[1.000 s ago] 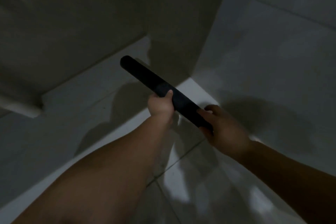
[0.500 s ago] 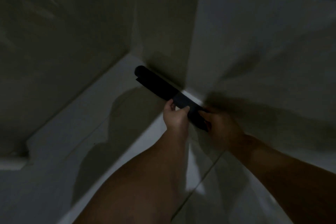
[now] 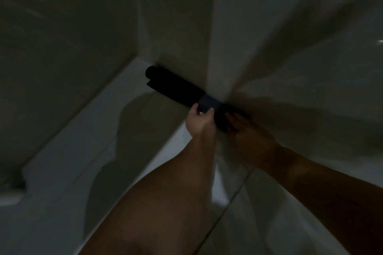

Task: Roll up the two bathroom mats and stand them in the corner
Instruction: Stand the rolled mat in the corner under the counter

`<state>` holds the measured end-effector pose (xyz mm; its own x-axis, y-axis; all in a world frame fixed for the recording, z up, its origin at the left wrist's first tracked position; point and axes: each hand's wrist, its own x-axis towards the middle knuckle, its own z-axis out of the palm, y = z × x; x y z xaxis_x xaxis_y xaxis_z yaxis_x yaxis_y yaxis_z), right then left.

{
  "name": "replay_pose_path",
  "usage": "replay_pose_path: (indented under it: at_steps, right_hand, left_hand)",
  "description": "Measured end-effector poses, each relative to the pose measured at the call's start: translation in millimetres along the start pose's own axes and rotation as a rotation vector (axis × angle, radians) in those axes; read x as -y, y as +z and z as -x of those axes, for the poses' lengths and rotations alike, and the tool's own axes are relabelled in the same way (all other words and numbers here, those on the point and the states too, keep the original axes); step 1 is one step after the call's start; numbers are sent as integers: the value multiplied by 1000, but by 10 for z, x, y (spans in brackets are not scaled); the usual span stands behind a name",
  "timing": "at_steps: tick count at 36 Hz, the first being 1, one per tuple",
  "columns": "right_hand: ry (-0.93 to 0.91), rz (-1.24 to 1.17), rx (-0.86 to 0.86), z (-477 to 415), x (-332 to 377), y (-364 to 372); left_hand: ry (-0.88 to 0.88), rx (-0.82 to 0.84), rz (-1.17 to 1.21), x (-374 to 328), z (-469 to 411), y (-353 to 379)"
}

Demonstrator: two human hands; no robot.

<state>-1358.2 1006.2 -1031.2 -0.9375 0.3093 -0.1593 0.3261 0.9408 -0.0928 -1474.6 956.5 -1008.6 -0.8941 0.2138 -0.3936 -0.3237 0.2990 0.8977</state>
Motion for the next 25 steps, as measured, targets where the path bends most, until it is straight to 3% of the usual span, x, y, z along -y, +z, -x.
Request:
replay_pose_path:
  at_steps: [5, 8, 12, 14, 19, 23, 25]
  right_hand:
    - [-26, -8, -26, 85, 25, -296]
    - [36, -97, 110, 262, -34, -375]
    - [77, -186, -17, 576, -88, -421]
    - [80, -91, 79, 804, -108, -488]
    - [156, -29, 12, 1379, -183, -559]
    - [316, -27, 93, 1876, -200, -651]
    - [395, -49, 30, 2159, -215, -717]
  left_hand:
    - [52, 134, -97, -31, 152, -124]
    - [133, 175, -283, 45, 242, -239]
    - [414, 323, -665, 141, 447, -347]
    - [532, 470, -824, 185, 587, -365]
    - [716, 758, -961, 165, 902, -247]
    - [930, 864, -1014, 127, 1201, -51]
    - [1013, 921, -1027, 185, 1366, 61]
